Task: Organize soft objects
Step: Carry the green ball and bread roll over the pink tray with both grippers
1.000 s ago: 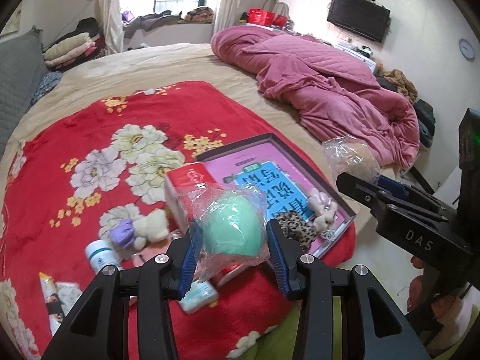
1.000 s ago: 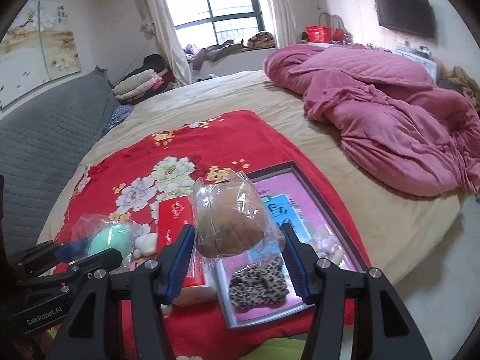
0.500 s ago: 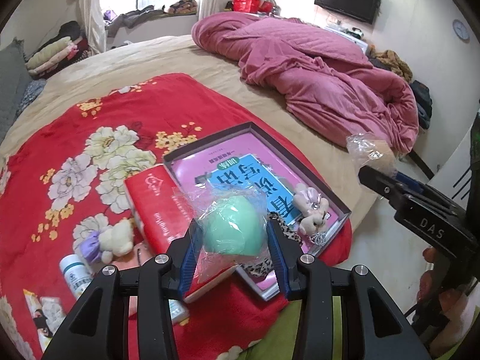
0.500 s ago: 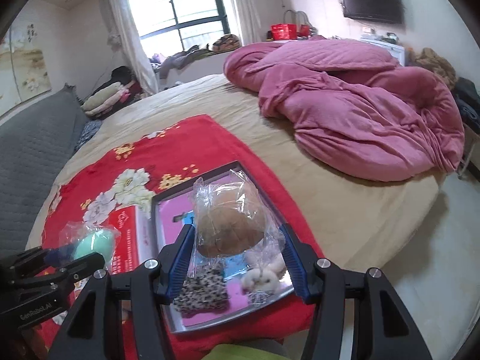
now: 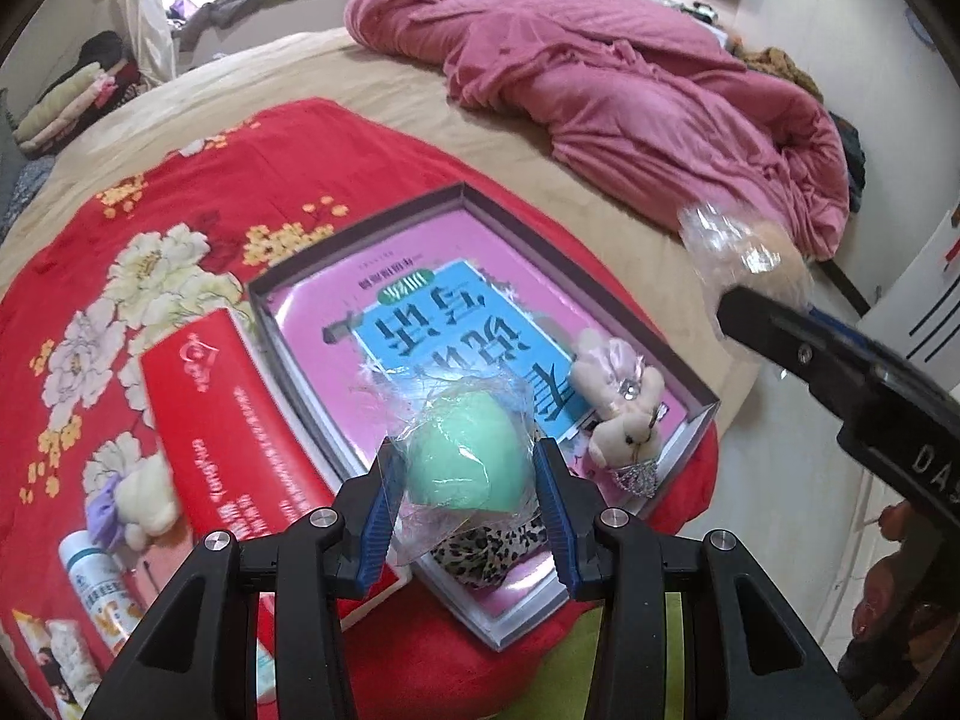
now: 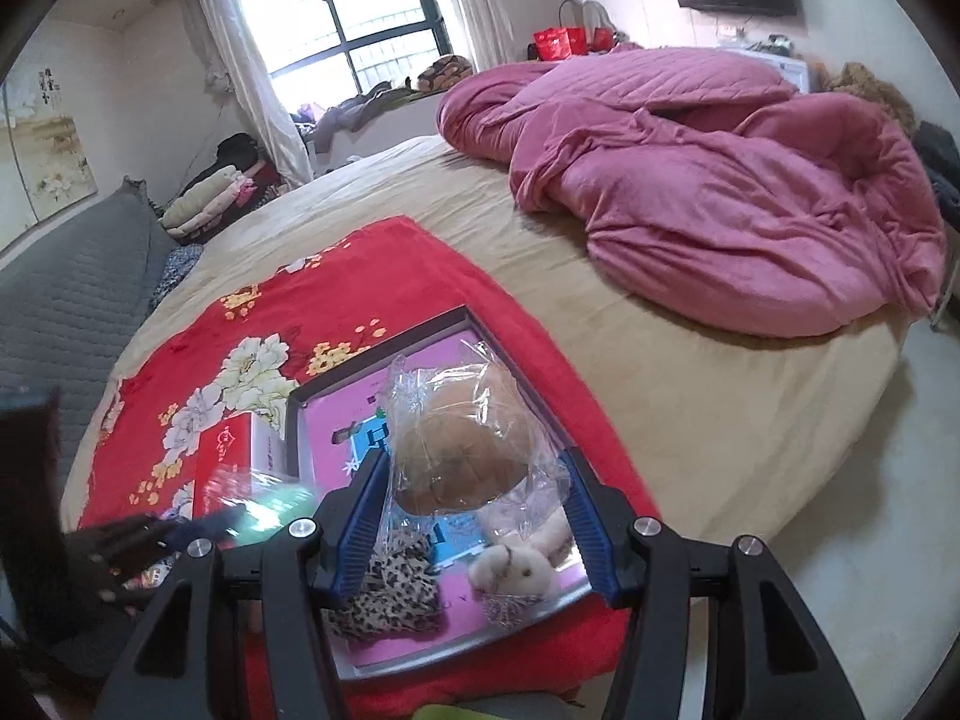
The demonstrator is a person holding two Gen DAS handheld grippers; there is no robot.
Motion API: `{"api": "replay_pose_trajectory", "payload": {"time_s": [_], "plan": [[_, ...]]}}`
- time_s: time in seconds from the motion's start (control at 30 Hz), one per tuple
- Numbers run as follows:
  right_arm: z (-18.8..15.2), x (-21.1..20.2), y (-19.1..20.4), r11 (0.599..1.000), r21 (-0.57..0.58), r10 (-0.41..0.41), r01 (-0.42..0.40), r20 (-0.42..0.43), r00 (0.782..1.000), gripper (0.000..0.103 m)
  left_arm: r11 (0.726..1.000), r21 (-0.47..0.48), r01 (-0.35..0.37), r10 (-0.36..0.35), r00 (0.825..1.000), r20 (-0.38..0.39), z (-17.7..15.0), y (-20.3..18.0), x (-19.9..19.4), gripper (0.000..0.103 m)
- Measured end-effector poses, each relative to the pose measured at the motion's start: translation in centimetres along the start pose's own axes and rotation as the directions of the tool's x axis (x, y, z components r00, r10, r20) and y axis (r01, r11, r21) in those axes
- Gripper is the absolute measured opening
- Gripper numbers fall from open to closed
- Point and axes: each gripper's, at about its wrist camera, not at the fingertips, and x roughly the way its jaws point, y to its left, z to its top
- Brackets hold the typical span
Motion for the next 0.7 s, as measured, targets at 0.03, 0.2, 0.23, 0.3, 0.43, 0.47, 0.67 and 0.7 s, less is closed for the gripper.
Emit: {"api": "replay_pose_trajectory", "payload": {"time_s": [0.03,0.2,0.23,0.3,0.43,0.47,0.67,0.7], "plan": [[0.1,0.4,0.2,1.000,-0.011,0.001,-0.001,-0.004,1.000,0.057,1.000,0.000,0.003,-0.003,1.000,-0.008,0.0,0.0,0.4,0.045],[0.4,2.4,0.8,1.000,-0.029,0.001,-0.002,-0.034,0.999,0.057,1.000,0.013,0.010,-0.009,0.999,-0.038,-0.2,-0.4,2.3,0.045],[0.5,2.9,0.9,1.000,-0.031,0.004,-0.005,-0.038,0.999,0.057,1.000,0.014,0.014,-0.013,0.999,-0.042,-0.2,-0.4,2.6,0.045],[0.5,3.5,1.0,0.999,-0.035,0.001,-0.002,-0.046,0.999,0.057,1.000,0.015,0.019,-0.018,0.999,-0.045,-0.1,-0.5,3.1,0.045],[0.7,4.7,1.4,0.999,-0.037,0.008,-0.011,-0.058,0.998,0.057,1.000,0.007,0.028,-0.028,0.998,-0.061,0.0,-0.6,4.2,0.045],[0.7,5.0,1.6,0.999,-0.045,0.009,-0.012,-0.064,0.998,0.057,1.000,0.008,0.026,-0.026,0.998,-0.064,0.1,-0.6,4.4,0.045],[0.7,7.2,2.6,0.995,-0.099,0.005,-0.016,-0.109,0.994,0.057,0.999,0.008,0.033,-0.032,0.996,-0.086,-0.1,-0.7,5.6,0.045],[0.6,7.6,2.7,0.994,-0.107,0.003,-0.015,-0.115,0.993,0.057,0.999,0.005,0.033,-0.032,0.996,-0.088,-0.1,-0.6,5.7,0.045]]}}
